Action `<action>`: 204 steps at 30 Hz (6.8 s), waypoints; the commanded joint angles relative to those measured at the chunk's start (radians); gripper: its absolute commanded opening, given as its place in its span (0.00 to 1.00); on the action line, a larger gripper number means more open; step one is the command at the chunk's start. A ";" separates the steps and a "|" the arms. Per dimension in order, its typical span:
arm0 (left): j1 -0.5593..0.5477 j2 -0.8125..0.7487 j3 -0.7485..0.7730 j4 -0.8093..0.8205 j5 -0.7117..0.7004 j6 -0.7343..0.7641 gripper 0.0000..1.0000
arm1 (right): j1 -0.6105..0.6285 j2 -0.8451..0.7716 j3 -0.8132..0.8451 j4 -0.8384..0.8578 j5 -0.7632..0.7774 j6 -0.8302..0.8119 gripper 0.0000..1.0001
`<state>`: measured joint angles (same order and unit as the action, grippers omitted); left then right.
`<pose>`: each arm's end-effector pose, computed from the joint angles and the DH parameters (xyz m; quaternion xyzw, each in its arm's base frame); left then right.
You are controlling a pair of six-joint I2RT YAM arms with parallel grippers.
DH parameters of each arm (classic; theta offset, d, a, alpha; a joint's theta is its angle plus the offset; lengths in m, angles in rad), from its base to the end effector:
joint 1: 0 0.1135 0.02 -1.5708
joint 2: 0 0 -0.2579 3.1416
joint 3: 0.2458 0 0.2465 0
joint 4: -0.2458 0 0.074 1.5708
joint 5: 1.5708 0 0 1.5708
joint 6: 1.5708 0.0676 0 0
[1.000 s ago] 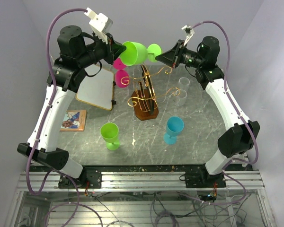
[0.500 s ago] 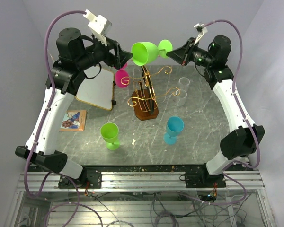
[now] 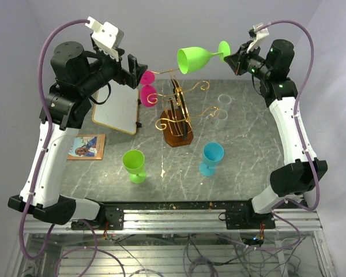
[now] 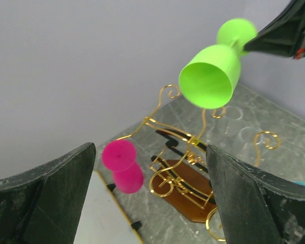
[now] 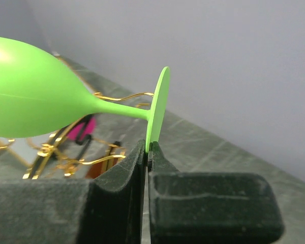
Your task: Place the wine glass upside down on the wine glass rack
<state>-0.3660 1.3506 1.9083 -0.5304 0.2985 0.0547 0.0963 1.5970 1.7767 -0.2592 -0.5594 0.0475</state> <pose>0.2481 -0.1164 0.5464 0.2482 0.6522 -0.2123 0.6841 0.3769 0.0725 0.4626 -0.2045 0.7013 0.2491 0.6358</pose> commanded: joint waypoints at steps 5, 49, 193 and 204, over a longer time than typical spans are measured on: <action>0.012 -0.039 -0.041 -0.069 -0.259 0.165 1.00 | 0.072 0.029 0.104 -0.069 0.410 -0.371 0.00; 0.162 -0.165 -0.219 -0.037 -0.204 0.225 0.98 | 0.152 0.222 -0.043 0.083 0.361 -1.389 0.00; 0.220 -0.195 -0.251 -0.034 -0.094 0.232 0.98 | 0.270 0.285 0.032 -0.013 0.421 -1.535 0.06; 0.223 -0.196 -0.262 -0.029 -0.096 0.240 0.99 | 0.270 0.270 0.038 -0.045 0.398 -1.526 0.23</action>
<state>-0.1528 1.1721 1.6569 -0.5953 0.1814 0.2821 0.3668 1.9202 1.8168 -0.2832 -0.1429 -1.4815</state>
